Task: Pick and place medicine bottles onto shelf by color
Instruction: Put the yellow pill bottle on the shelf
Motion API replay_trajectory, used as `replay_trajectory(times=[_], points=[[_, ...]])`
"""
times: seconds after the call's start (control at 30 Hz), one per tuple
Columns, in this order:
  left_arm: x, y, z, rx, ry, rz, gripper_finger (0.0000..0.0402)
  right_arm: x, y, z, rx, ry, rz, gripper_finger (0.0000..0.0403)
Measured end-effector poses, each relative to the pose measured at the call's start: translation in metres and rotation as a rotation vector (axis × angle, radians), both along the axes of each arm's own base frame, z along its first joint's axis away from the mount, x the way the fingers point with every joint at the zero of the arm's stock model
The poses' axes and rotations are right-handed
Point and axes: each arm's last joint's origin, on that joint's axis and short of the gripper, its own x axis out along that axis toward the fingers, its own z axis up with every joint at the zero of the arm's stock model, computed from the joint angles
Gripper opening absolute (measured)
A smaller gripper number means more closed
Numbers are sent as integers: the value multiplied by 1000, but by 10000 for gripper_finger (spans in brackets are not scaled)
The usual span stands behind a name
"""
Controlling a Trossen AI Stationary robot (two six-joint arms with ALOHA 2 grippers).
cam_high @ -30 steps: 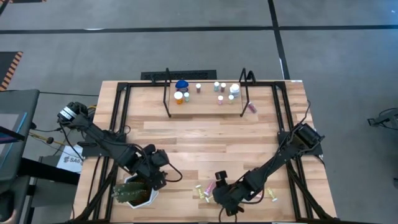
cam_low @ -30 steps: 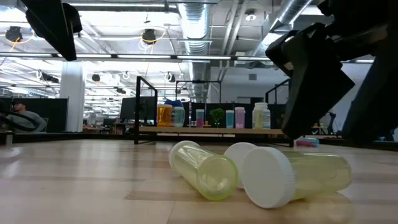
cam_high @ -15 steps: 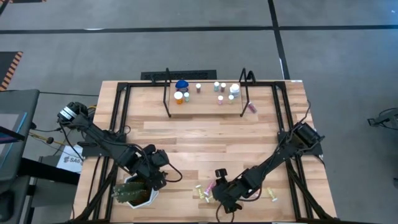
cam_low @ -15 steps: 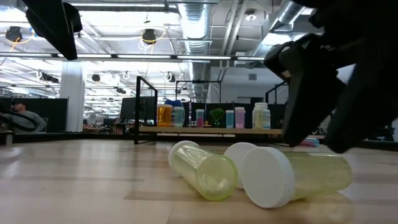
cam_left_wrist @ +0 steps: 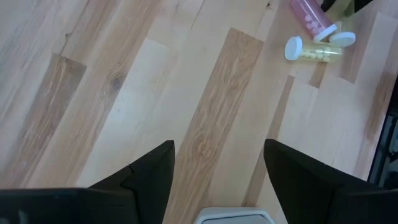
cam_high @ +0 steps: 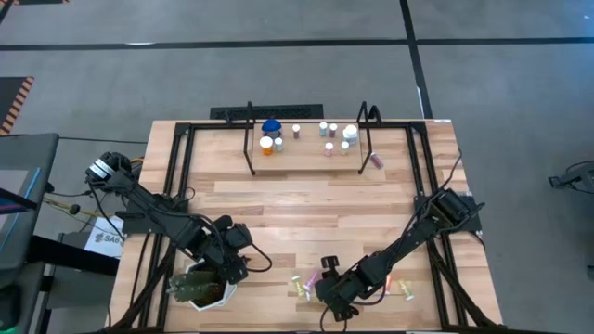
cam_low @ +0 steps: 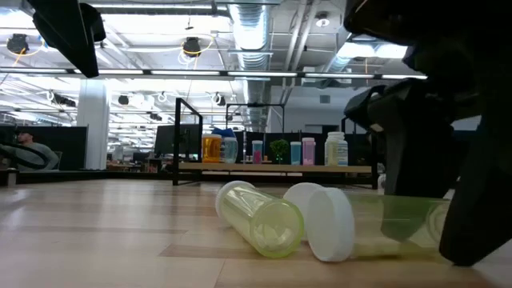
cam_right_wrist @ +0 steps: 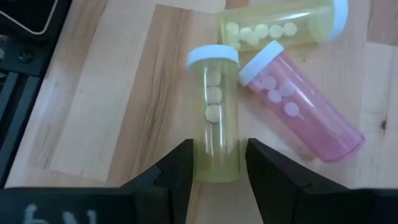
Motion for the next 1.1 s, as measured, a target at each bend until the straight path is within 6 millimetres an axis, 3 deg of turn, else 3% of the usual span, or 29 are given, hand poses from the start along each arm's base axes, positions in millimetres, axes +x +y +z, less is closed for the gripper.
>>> replay_trajectory(times=[0.5,0.63,0.77,0.93,1.1], points=[[2,-1,1,-13,-32,14,232,-3,-3,15,19,-6,10,111],[7,-4,4,-15,-93,-19,232,-7,-6,40,50,-38,18,117],[15,-8,10,19,-205,-88,232,-13,-19,78,51,-107,-11,119],[28,-10,21,152,-387,-165,232,-25,-50,127,-79,-235,-33,118],[48,0,41,376,-603,-153,232,-39,-96,176,-232,-346,-36,120]])
